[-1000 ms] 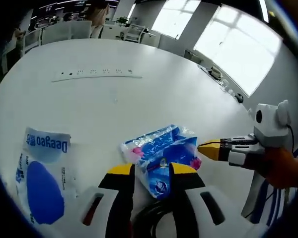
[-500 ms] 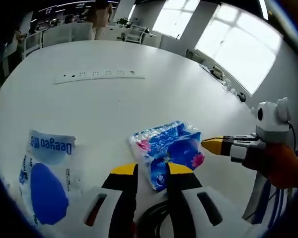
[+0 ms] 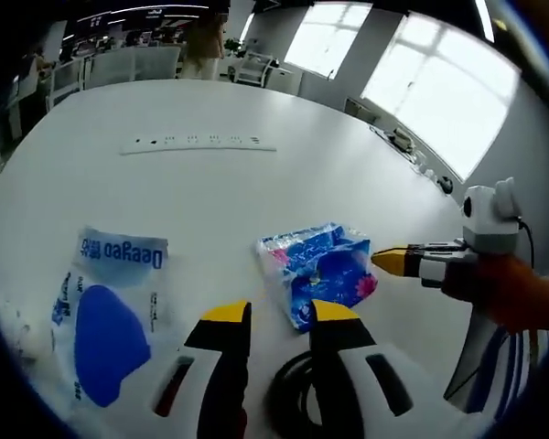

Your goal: Arrange the tabletop items into an orderly group along one side of the table until the central work area is clear of visible clutter.

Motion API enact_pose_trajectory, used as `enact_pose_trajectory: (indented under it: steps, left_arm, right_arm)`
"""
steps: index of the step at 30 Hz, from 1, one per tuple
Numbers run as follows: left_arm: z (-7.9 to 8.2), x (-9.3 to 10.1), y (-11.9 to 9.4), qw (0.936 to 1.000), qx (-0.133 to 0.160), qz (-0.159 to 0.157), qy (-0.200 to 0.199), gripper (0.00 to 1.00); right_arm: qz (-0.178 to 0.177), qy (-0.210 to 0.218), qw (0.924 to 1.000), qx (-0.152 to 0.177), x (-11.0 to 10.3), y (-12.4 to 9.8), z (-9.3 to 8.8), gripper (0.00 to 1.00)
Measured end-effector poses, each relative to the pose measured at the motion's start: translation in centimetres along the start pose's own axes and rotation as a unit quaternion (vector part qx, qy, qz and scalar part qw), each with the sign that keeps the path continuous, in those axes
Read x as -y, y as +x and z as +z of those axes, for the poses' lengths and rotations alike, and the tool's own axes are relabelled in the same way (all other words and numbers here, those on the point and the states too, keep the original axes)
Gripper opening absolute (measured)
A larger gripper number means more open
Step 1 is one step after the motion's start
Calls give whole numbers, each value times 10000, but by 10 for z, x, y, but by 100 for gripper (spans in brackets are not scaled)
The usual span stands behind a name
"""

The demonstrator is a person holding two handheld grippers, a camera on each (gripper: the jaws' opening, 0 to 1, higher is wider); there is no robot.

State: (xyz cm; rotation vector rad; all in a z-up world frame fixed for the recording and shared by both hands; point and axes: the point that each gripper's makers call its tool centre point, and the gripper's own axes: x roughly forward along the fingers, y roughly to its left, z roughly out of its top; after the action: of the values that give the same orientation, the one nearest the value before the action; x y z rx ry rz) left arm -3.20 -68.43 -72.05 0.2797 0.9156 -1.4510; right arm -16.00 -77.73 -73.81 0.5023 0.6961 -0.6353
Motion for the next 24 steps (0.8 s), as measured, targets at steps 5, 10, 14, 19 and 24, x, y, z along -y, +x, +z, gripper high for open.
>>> enact_pose_trajectory:
  steps: [5, 10, 14, 19, 24]
  left_arm:
    - [-6, -11, -12, 9999, 19, 90, -56, 24]
    - [-12, -19, -23, 9999, -1, 139, -100, 25]
    - [-16, -27, -35, 9996, 50, 217, -147, 25]
    - [-24, -39, -51, 9988, 120, 399, -271, 25]
    - [-35, -56, -69, 9963, 194, 661, -518, 25]
  right_arm:
    - [6, -65, 10000, -24, -3, 0, 2, 3]
    - [-17, -169, 9998, -37, -7, -2, 5, 2]
    - [-40, -240, 9997, -30, -9, -4, 8, 2]
    - [-48, -326, 9995, -24, -13, -7, 12, 3]
    - [-6, -450, 9990, 16, -21, -8, 19, 4]
